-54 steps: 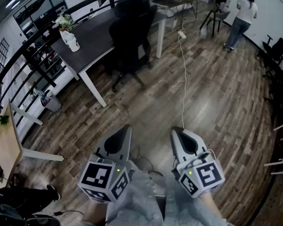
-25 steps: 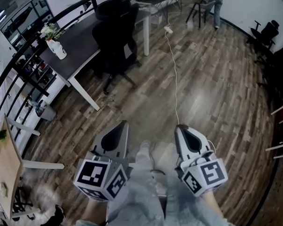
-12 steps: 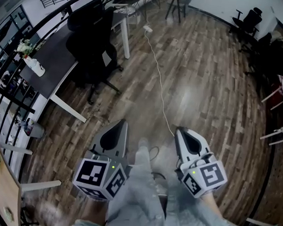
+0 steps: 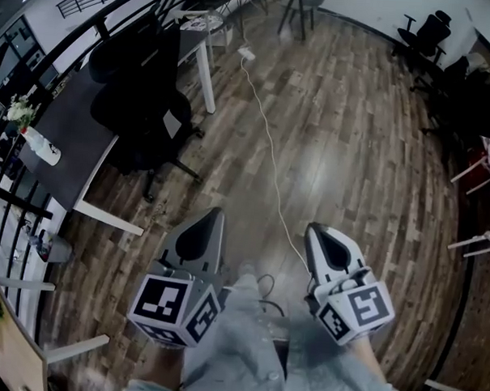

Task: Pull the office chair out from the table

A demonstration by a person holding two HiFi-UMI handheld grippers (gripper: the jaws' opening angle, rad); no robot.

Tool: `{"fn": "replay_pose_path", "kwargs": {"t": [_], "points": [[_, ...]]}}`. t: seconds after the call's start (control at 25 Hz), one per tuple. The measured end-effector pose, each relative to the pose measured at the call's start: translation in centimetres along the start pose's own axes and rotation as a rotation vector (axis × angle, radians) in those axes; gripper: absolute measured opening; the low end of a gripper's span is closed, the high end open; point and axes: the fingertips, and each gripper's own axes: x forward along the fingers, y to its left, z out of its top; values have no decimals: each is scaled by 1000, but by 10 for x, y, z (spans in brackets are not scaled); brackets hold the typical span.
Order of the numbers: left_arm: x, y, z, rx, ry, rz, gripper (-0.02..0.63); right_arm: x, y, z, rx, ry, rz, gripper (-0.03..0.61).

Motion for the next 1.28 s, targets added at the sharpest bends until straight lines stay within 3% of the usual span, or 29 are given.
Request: {"fn": "replay_pose_path", "kwargs": {"t": [0.48, 0.88, 1.28], "points": [[93, 72, 40, -11, -9, -9, 12, 113, -34, 36, -25, -1, -14, 4], [110, 91, 54, -13, -43, -26, 12, 130, -50, 40, -31, 4, -66, 5], [122, 110, 59, -31, -61, 39, 12, 157, -66, 48, -51, 16, -34, 5]]}}
